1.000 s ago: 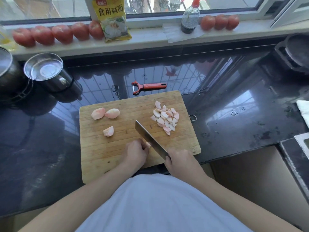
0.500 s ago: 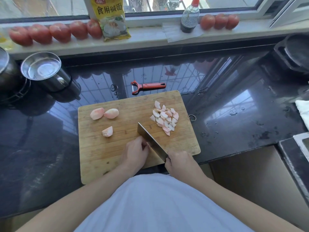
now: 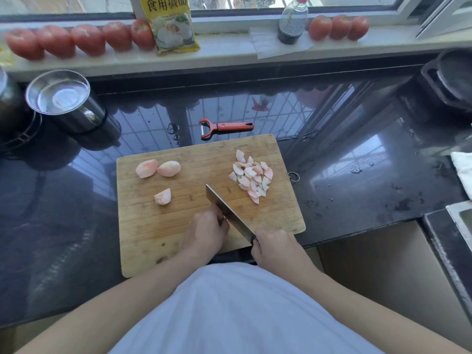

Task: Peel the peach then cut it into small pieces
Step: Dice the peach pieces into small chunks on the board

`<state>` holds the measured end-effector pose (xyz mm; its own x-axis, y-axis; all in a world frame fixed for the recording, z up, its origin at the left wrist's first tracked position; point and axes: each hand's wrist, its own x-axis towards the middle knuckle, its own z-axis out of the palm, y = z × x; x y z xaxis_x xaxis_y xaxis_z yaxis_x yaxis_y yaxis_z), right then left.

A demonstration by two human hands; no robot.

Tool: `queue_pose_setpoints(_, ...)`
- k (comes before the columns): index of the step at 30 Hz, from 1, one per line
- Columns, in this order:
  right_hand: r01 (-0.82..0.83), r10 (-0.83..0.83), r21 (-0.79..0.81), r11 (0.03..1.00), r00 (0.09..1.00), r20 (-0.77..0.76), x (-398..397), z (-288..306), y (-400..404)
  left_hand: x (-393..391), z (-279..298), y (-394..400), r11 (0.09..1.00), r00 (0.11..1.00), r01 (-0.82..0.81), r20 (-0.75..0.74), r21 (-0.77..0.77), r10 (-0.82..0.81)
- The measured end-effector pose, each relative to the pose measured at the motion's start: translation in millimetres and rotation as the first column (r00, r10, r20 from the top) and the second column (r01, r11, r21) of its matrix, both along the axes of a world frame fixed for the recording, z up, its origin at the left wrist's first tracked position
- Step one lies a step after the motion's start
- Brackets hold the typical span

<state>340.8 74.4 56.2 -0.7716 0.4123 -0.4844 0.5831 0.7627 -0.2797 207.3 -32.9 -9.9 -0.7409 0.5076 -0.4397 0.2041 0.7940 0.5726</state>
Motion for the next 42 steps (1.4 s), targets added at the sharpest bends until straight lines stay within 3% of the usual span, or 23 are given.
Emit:
queue_pose_setpoints(10,-0.095,0.094,0.029,0.995,0.995,0.030,-12.7,-12.6,-3.0,0.3,2.6,-1.9,1.000,1.000,-0.020,0.001,0.016,0.020)
queue_pose_setpoints(16,0.035,-0.036,-0.008,0.999,0.994,-0.102,-32.6,-15.0,-6.7,0.5,2.2,-5.5,0.999,1.000,-0.016,0.005,0.043,0.016)
queue_pose_setpoints(20,0.016,-0.023,-0.049,0.999,0.989,-0.146,-17.5,-5.9,-2.0,-0.5,-1.9,-13.2,0.998,0.999,-0.051,0.009,0.035,0.051)
queue_pose_setpoints(42,-0.045,0.044,0.015,0.999,0.998,0.047,-4.1,-6.2,-1.4,-0.4,-0.1,-7.3,1.000,1.000,-0.009,-0.004,-0.024,0.009)
